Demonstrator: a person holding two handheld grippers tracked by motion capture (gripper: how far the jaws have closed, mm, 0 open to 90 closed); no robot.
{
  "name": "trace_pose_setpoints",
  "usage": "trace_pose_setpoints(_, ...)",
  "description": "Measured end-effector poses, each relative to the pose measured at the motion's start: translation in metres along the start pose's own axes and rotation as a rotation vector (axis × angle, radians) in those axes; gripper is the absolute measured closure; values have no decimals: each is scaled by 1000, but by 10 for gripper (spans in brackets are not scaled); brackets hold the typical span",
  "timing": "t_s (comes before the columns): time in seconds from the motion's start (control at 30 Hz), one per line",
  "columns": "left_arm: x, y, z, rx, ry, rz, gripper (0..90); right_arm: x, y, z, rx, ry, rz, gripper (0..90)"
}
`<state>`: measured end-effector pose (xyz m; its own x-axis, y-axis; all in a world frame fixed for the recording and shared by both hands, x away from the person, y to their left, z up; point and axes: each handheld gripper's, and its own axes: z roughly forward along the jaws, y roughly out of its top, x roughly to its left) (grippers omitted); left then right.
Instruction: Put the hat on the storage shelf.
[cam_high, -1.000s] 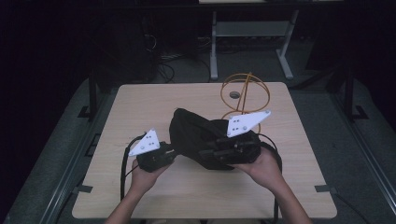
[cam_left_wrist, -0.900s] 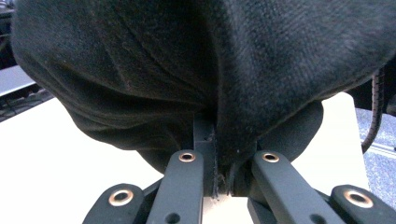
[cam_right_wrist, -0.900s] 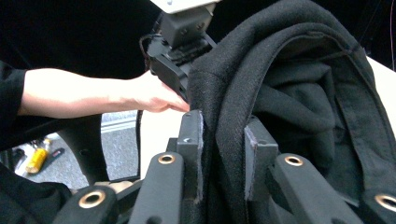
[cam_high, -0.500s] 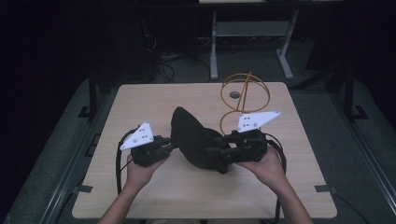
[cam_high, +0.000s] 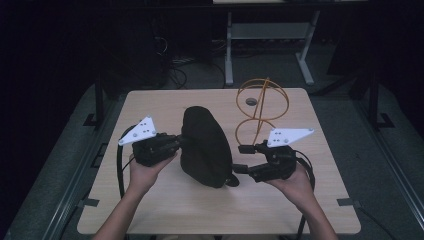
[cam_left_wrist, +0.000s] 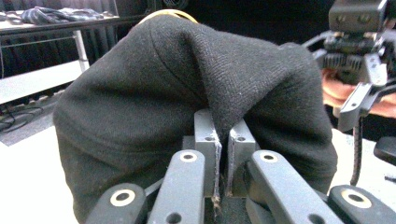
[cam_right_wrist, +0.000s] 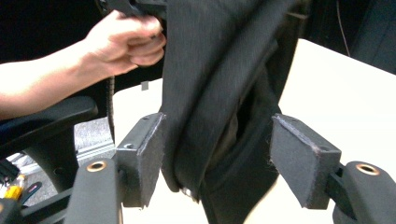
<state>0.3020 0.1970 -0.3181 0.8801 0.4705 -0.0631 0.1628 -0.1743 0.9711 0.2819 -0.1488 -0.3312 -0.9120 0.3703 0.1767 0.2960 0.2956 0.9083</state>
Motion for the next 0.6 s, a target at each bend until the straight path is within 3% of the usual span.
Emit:
trace_pose_setpoints(0.17,7,6,-4,-10,-3,-23,863,-7,-15,-10,-6,-48,25,326)
trace_pose_setpoints(0.47,14,20,-7,6,15,-11,867,-18,-44,-22,47,-106,65,319)
trace_pose_setpoints(0.6,15,23,-4,19,16,-8,868,-21,-54,-26,43,-119,84,320)
